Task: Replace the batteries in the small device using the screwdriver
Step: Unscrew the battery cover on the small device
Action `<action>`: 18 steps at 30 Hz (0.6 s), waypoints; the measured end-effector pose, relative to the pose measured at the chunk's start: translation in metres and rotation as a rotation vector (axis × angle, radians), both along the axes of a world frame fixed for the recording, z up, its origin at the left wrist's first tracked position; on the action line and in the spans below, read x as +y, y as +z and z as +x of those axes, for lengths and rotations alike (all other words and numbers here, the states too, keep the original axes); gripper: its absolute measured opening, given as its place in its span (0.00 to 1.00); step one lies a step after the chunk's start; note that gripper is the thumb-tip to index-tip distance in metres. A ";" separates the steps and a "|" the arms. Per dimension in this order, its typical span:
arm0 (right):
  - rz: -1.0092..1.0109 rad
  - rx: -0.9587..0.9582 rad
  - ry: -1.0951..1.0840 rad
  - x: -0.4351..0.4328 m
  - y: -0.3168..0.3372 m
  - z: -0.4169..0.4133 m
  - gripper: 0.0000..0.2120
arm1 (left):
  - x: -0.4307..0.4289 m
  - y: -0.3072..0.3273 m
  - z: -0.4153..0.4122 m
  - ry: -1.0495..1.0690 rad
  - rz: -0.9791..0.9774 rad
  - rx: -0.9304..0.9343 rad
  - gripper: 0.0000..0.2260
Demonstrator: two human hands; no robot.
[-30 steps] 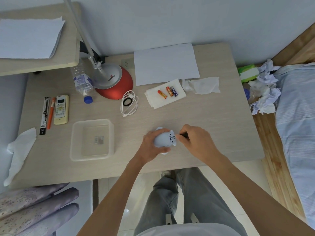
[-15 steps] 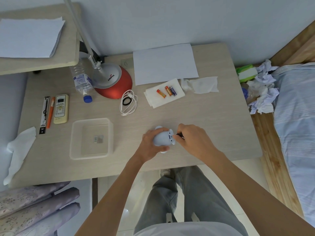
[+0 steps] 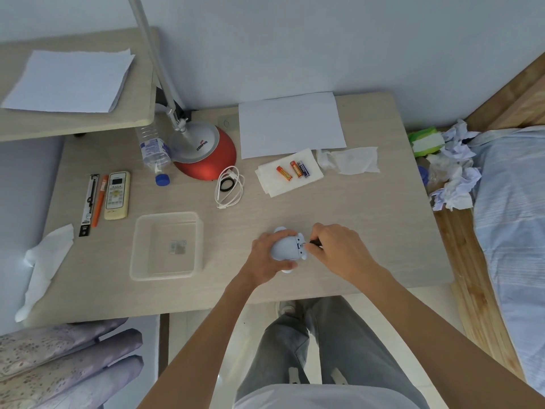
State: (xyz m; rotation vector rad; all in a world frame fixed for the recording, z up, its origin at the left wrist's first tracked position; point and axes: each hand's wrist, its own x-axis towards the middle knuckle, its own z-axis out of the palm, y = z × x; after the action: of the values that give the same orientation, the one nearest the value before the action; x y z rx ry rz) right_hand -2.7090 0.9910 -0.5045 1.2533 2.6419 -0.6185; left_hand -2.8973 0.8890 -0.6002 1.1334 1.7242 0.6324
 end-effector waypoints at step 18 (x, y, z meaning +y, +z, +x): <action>0.085 0.083 -0.283 0.010 -0.016 0.033 0.15 | -0.002 0.001 -0.003 0.000 -0.023 0.004 0.34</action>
State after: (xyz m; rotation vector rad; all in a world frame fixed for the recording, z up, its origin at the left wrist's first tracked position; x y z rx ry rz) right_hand -2.6762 1.0008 -0.5204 1.6799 2.6018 -0.6152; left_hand -2.9002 0.8874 -0.5991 1.1199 1.7307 0.6090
